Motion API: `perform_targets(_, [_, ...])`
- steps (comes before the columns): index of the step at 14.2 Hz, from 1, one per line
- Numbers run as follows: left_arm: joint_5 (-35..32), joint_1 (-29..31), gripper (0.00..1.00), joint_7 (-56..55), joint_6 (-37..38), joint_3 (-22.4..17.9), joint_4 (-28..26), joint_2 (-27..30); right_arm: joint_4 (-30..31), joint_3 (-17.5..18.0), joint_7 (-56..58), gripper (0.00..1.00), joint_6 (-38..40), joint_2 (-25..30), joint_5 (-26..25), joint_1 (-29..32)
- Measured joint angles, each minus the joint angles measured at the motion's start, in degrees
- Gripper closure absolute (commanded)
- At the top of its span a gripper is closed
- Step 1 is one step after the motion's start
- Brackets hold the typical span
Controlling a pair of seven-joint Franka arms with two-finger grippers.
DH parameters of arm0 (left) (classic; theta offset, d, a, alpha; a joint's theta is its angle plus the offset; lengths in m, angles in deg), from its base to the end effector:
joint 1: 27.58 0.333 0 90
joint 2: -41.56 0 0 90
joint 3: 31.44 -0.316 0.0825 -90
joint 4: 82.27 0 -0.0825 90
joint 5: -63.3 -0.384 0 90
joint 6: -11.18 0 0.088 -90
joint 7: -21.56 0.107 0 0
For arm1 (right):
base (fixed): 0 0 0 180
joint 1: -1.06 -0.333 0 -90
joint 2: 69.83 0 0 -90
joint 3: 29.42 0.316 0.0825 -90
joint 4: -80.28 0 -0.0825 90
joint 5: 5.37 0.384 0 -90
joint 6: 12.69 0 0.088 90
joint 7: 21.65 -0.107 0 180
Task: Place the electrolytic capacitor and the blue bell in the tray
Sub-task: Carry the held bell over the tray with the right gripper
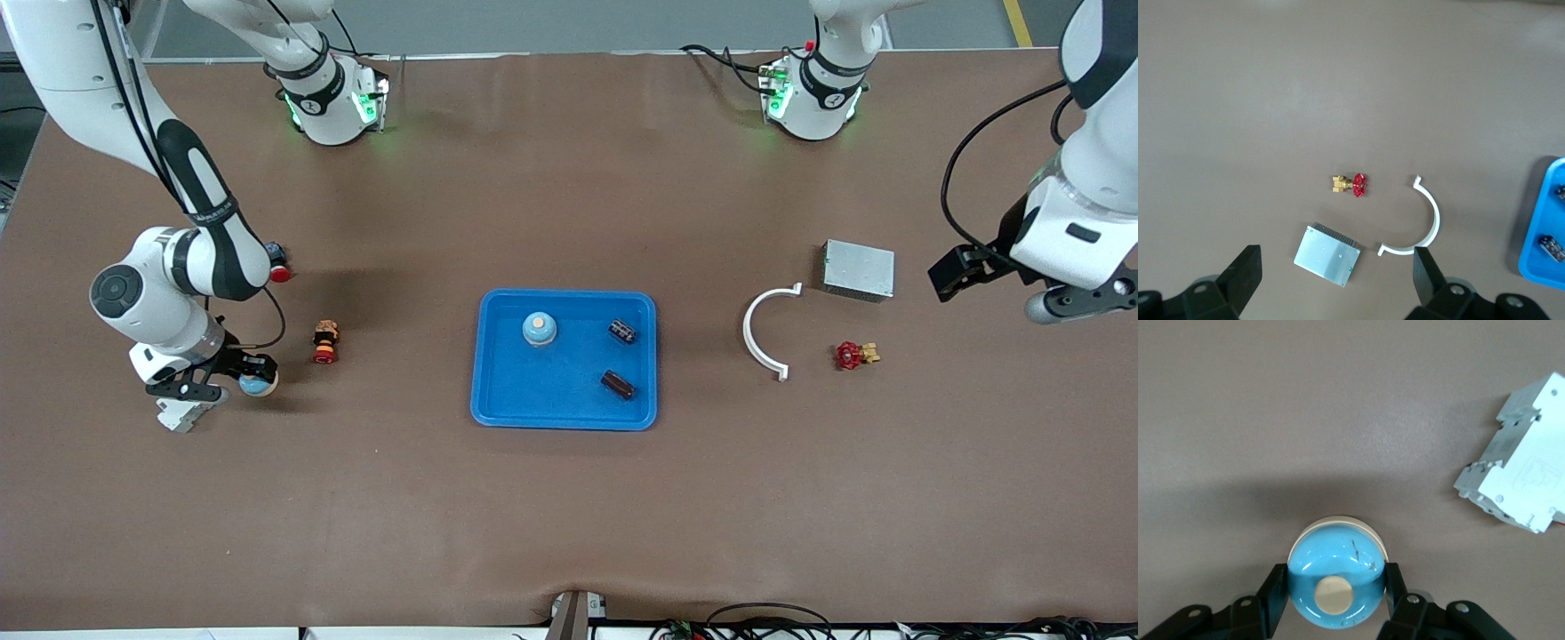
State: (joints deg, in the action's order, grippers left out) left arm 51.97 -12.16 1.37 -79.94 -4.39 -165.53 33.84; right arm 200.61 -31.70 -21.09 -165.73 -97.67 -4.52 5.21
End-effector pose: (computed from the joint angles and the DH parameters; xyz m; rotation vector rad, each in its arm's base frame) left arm 0.5895 -0.0805 0.6131 -3.0051 -0.2279 -0.0809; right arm 0.5862 -0.0664 0.1922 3.1178 -0.1716 0.1322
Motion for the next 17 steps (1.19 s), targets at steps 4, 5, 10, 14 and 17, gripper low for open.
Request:
perform_targets(4, [5.4, 1.4, 0.00, 10.8, 0.2, -4.2, 1.3, 1.9, -5.0, 0.7, -4.6, 1.00, 10.3, 1.0, 0.0, -2.0])
perform_targets(5, [7.1, 0.0, 0.00, 13.3, 0.5, -7.6, 1.4, 2.7, -6.8, 0.9, -7.0, 1.00, 13.9, 1.7, 0.0, -3.2])
perform_targets(10, [8.3, -12.3, 0.00, 16.5, 6.5, -20.8, 0.8, 6.8, -13.3, 1.3, -25.6, 1.00, 24.0, 4.1, 0.0, -13.1])
perform_targets(14, [8.7, -17.5, 0.00, 16.5, 6.8, -26.1, -0.9, 9.1, -16.9, 1.5, -42.1, 1.00, 24.0, 4.0, 0.0, -22.6])
perform_targets(17, [8.9, -17.5, 0.00, 16.5, 6.8, -26.3, -1.2, 9.2, -20.2, 1.5, -52.4, 1.00, 24.1, 2.9, 0.0, -28.6])
